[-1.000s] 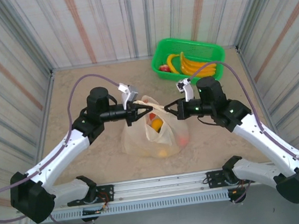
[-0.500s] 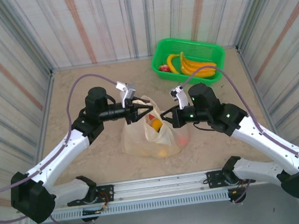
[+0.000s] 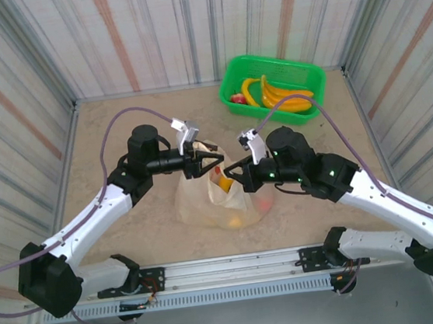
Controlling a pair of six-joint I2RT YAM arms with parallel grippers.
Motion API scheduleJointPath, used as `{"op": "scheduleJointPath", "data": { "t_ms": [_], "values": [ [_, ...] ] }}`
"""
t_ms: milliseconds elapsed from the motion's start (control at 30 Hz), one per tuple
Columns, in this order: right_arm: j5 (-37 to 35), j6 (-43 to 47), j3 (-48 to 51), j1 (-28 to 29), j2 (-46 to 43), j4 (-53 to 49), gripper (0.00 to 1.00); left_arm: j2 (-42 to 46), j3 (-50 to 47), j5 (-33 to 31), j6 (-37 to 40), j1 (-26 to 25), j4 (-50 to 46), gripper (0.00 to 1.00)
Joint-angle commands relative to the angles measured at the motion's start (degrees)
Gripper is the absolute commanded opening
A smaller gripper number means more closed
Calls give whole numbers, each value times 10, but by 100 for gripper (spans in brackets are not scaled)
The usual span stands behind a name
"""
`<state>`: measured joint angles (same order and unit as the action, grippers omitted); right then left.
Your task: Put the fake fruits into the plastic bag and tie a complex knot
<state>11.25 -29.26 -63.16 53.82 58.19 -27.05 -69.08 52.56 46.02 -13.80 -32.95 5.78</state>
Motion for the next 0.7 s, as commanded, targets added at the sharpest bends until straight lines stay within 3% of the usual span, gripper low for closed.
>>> {"op": "scheduleJointPath", "data": {
  "t_ms": [0,200,300,467,667],
  "values": [
    [-31,9,-10,24,21,15,0,7,20,-2,-3,3,-13,60],
    [-37,9,4,48,68,53,0,2,27,-2,-7,3,-28,62],
    [-64,18,17,50,77,64,0,0,30,5,-2,3,-36,58],
    [-132,36,37,50,75,74,0,5,30,7,8,1,-47,38],
    [-130,41,38,44,88,82,0,6,33,-1,29,-4,-58,10]
  ]
}}
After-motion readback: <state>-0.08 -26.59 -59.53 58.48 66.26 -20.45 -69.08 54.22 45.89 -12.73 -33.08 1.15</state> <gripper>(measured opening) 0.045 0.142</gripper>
